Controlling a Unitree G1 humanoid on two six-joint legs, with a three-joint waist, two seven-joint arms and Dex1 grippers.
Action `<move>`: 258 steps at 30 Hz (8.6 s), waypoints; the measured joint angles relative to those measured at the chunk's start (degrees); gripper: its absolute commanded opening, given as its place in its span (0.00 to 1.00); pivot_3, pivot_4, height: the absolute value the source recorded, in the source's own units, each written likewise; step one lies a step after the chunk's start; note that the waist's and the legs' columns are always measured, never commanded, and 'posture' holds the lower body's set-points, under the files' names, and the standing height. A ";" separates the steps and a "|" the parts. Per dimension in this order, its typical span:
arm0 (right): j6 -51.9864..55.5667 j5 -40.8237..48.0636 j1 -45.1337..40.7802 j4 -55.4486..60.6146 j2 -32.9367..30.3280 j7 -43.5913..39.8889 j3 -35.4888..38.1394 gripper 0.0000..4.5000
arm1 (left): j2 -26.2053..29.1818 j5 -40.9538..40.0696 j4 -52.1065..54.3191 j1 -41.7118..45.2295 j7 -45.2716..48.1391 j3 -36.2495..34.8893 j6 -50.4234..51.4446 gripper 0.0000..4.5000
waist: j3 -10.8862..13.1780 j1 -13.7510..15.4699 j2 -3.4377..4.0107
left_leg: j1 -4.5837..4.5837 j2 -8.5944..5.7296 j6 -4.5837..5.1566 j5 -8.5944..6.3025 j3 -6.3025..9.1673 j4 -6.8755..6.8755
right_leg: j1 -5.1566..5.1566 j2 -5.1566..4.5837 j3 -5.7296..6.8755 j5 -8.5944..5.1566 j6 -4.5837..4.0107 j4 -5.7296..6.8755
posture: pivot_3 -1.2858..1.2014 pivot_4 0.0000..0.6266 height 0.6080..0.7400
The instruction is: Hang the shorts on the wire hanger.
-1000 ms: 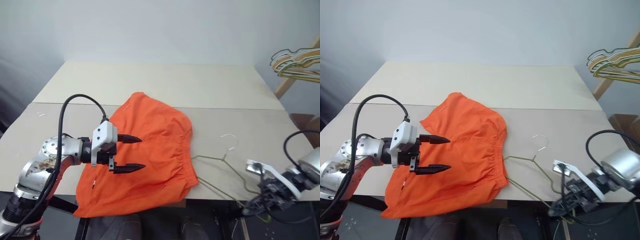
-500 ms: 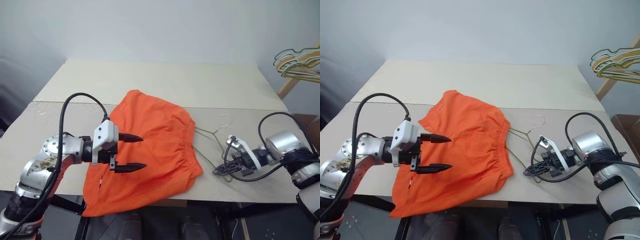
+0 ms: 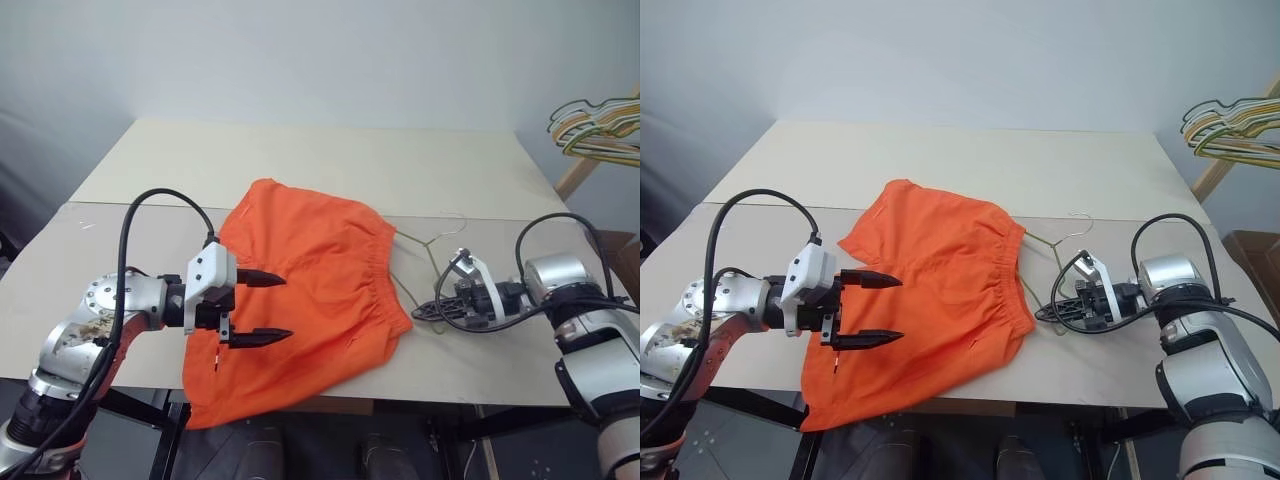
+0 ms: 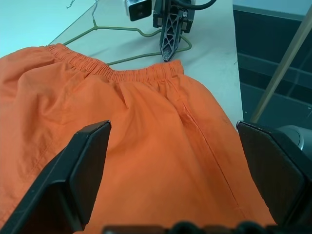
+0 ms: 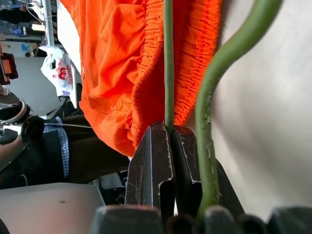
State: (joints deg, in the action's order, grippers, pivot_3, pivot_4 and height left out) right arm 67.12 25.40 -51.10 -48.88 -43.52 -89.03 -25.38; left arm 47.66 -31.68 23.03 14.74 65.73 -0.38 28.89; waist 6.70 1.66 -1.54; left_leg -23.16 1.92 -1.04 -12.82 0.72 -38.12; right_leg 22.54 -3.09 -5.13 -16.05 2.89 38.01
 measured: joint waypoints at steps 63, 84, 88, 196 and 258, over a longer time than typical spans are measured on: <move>-12.88 -21.97 -0.54 62.97 -9.98 15.25 -5.78 0.00 | -9.04 29.64 -57.71 41.17 25.23 17.61 -36.08 0.23 | -1.38 -7.33 0.02 | -0.69 -0.02 -0.24 0.15 0.16 -0.17 | 0.67 -0.05 0.06 0.06 0.09 0.19 | 0.48 0.00 1.00; -15.78 -21.04 10.82 63.49 -14.91 21.99 8.26 0.62 | -9.13 28.20 -56.96 40.36 21.12 14.34 -26.27 0.00 | -1.85 -7.35 0.03 | -0.72 -0.06 -0.23 0.15 0.28 -0.20 | 0.63 -0.08 0.14 0.06 0.10 0.20 | 0.48 0.04 1.00; -13.99 -19.31 15.64 62.40 -17.52 24.59 16.07 0.94 | -9.03 27.16 -56.30 39.91 19.51 12.65 -21.85 0.00 | -1.85 -7.28 0.02 | -0.72 -0.07 -0.23 0.15 0.27 -0.20 | 0.61 -0.08 0.13 0.06 0.10 0.17 | 0.48 0.05 1.00; -14.05 2.83 21.97 71.51 -10.87 32.60 16.73 0.27 | -5.23 34.60 -55.00 35.07 16.55 21.82 -25.66 0.00 | -2.01 -7.12 -0.03 | -0.72 -0.13 -0.23 0.16 0.52 -0.20 | 0.46 -0.09 0.32 0.05 0.12 0.13 | 0.48 0.05 1.00; -29.27 -25.67 3.69 48.32 -0.89 19.62 -5.84 0.32 | -4.67 31.61 -47.31 32.10 21.56 17.75 -21.44 0.00 | -2.12 -7.28 -0.03 | -0.72 -0.14 -0.24 0.17 0.57 -0.21 | 0.51 -0.11 0.37 0.05 0.11 0.25 | 0.50 0.03 1.00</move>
State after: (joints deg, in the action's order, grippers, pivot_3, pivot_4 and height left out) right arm 37.85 -0.27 -47.41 -0.56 -44.42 -69.40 -31.22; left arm 42.99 -0.07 -24.27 46.85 87.30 17.37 7.45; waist 4.58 -5.61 -1.57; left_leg -23.88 1.78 -1.28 -12.66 1.30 -38.33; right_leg 23.05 -3.20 -4.77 -16.00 3.00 38.26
